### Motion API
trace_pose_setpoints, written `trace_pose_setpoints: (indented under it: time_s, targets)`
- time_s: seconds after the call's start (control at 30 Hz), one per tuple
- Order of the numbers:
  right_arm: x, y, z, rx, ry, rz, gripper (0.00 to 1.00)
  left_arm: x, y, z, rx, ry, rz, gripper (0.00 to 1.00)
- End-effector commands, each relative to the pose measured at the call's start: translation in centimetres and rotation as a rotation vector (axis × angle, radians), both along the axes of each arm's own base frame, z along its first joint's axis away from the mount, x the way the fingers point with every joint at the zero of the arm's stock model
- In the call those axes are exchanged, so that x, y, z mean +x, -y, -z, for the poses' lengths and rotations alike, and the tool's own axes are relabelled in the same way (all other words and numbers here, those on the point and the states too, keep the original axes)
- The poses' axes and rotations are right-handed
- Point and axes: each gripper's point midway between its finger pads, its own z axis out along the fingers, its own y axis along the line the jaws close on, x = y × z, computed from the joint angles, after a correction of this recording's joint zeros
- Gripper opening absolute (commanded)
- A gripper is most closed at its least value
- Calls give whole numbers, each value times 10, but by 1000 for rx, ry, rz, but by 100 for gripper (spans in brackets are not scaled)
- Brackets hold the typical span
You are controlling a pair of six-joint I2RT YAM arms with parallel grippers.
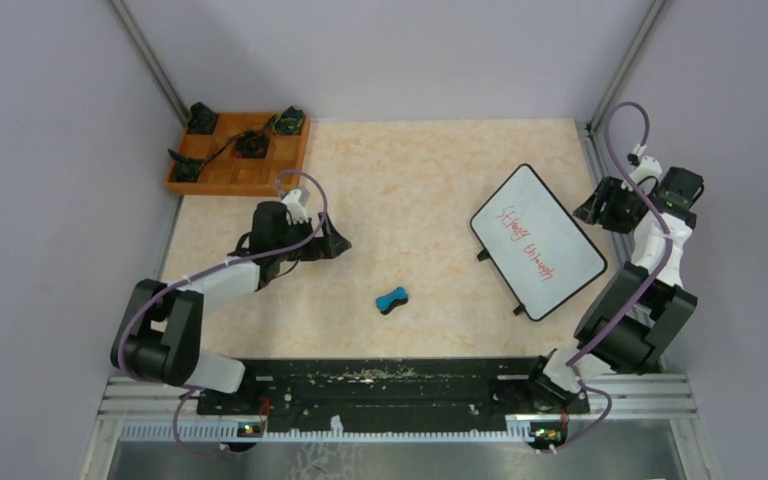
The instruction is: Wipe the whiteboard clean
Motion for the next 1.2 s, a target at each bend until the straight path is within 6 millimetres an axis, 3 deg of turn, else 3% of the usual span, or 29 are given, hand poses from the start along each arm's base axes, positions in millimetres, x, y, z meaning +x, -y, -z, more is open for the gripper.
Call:
trace_pose_setpoints:
  time_s: [0.0,0.2,0.33,0.53,0.67,0.97,1.17]
  targets:
    - [-1,-3,-48,-97,121,-30,56,-3,11,-19,-63,52,58,98]
    - [-7,-7,-97,-169,204,-40,56,-12,20,-17,-85,45,105,93]
    - [-17,-16,-123,-198,256,-52,56,-24,38,-15,-45,55,165,91]
    - [-35,-25,-144,-262,306,-55,56,-43,68,-17,111,106,284,92]
    - [-43,-29,-148,-280,304,-70,58,-57,82,-18,209,118,343,91]
    - [-47,-35,-135,-262,263,-124,58,-66,88,-35,390,188,435,81]
    - [-46,-40,-124,-227,253,-151,58,-80,108,-22,541,128,563,82]
